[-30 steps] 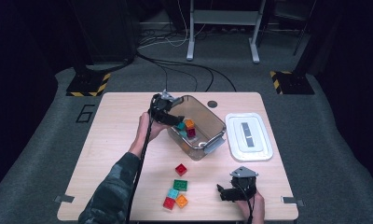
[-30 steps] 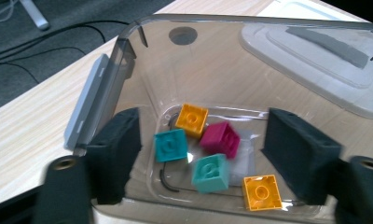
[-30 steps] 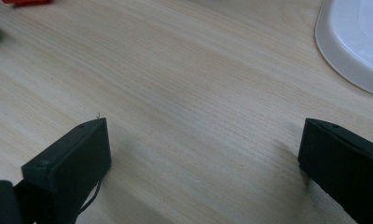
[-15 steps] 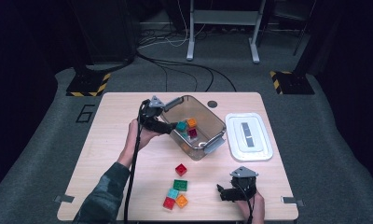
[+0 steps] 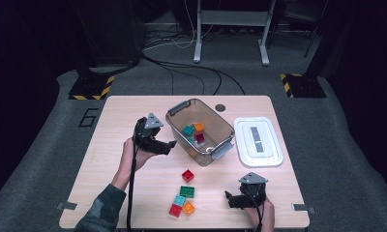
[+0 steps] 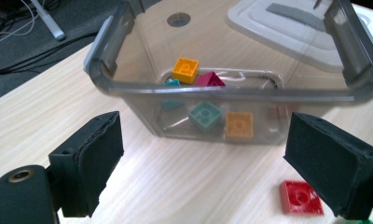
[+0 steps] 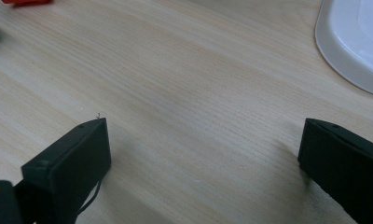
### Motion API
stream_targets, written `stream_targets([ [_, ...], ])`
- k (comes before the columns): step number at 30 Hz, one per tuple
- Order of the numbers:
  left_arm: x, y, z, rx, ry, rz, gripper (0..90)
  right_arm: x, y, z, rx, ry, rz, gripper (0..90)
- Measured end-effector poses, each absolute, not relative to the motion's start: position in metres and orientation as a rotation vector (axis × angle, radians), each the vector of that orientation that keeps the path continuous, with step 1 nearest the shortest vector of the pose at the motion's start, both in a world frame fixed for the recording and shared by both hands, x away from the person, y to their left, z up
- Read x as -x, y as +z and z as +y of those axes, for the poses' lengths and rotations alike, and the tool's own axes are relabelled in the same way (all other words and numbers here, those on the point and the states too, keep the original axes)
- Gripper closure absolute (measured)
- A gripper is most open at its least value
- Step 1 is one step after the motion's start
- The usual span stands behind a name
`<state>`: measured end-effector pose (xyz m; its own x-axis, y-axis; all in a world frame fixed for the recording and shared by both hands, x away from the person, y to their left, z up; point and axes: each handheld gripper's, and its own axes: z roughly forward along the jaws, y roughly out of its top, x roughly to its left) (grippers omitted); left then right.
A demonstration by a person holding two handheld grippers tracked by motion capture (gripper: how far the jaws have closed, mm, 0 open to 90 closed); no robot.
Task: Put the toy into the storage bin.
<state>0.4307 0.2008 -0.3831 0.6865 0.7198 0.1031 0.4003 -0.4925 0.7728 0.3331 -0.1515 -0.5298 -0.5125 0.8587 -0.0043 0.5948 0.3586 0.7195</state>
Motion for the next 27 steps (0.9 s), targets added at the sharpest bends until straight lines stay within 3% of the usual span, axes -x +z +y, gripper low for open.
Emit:
stream_targets([
  [11, -0.398, -0.41, 0.213, -2.158, 0.564, 0.872, 9.2, -0.333, -0.53, -0.151, -1.274, 0.949, 2.244, 1.3],
  [27, -0.358, -0.46, 0.216, -2.173, 0.457, 0.902, 6.2, -0.333, -0.53, -0.151, -1.274, 0.949, 2.243, 1.3],
])
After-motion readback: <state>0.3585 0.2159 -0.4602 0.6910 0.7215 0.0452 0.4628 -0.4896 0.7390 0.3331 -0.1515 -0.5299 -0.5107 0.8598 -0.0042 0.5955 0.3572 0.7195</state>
